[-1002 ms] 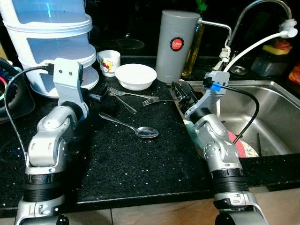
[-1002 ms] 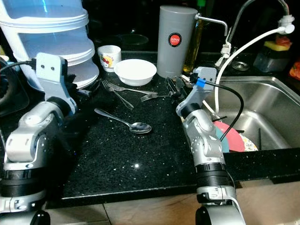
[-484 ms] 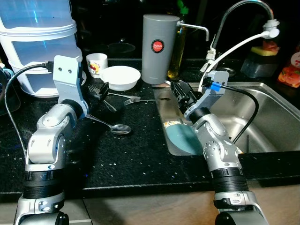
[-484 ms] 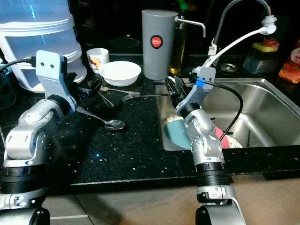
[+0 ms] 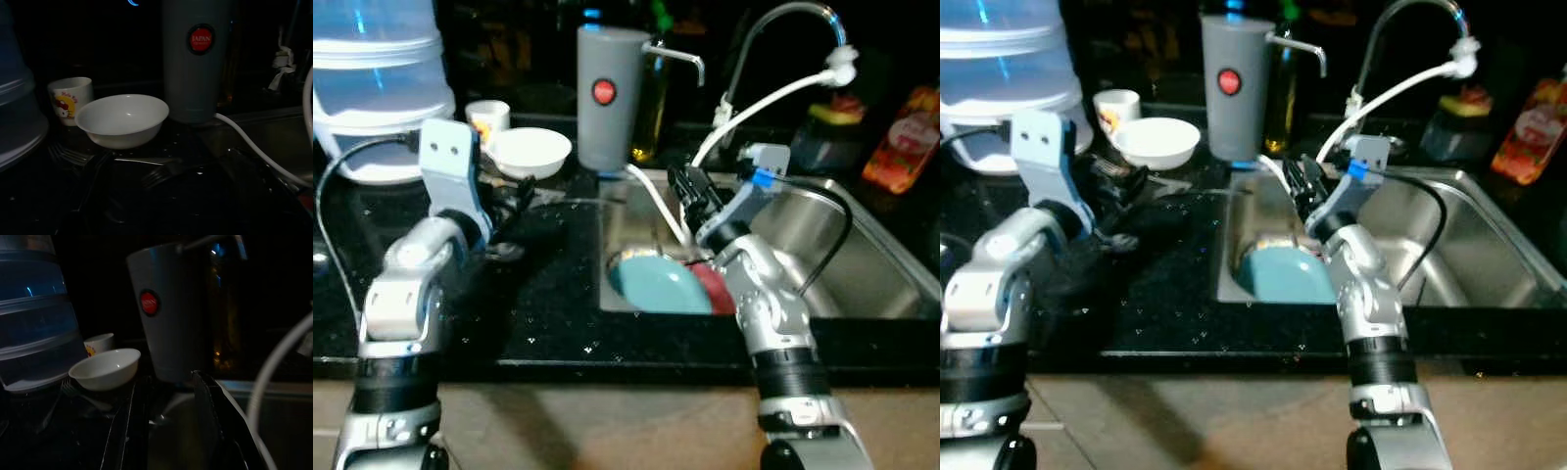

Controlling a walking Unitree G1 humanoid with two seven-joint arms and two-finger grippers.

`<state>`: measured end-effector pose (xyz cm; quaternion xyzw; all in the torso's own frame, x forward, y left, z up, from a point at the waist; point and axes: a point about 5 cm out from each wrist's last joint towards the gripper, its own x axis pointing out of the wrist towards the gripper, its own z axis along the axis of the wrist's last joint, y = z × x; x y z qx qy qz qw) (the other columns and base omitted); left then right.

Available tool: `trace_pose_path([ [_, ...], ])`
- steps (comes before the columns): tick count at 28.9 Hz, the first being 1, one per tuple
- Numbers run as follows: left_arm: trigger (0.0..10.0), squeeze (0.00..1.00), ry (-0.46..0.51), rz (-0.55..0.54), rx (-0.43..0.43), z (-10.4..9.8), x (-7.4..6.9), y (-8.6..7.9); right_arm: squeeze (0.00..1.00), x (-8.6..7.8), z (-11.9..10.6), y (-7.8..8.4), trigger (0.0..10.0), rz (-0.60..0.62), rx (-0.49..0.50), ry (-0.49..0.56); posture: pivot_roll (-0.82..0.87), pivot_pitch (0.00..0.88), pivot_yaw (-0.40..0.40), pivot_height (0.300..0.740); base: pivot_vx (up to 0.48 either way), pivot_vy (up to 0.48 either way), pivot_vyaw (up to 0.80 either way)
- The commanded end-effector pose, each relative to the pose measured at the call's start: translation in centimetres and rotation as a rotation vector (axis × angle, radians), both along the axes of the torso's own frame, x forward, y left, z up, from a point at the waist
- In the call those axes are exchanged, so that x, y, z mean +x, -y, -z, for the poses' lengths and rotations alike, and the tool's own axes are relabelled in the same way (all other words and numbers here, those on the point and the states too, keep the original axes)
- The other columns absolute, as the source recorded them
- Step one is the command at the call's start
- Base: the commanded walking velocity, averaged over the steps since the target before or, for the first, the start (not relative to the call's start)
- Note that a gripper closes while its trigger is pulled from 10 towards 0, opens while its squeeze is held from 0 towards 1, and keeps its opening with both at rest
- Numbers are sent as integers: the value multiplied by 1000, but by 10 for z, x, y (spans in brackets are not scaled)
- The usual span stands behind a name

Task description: Kitchen organization

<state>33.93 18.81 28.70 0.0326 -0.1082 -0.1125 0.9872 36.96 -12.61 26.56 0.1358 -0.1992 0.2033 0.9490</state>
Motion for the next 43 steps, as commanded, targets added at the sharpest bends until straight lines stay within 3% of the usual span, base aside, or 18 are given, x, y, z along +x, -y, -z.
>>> trace_pose_path([
  [1,10000,0,1,5,6,0,0,1,0,1,2,5,10000,13,-2,-10,48,58,-39,740,0,0,0],
  [7,10000,0,-29,-4,-22,2,1,-3,0,1,2,4,10000,10,-4,-7,47,57,-39,740,0,0,0],
  [17,10000,0,-23,-22,-15,1,1,-7,0,1,1,3,10000,9,-4,-3,48,54,-37,740,0,437,0],
  [27,10000,0,-61,-7,68,7,2,-5,0,2,1,3,10000,8,-6,-5,51,45,-39,740,0,0,0],
  [43,10000,0,-85,-19,66,7,8,-5,0,2,1,6,10000,26,-5,1,50,29,-33,740,0,0,0],
])
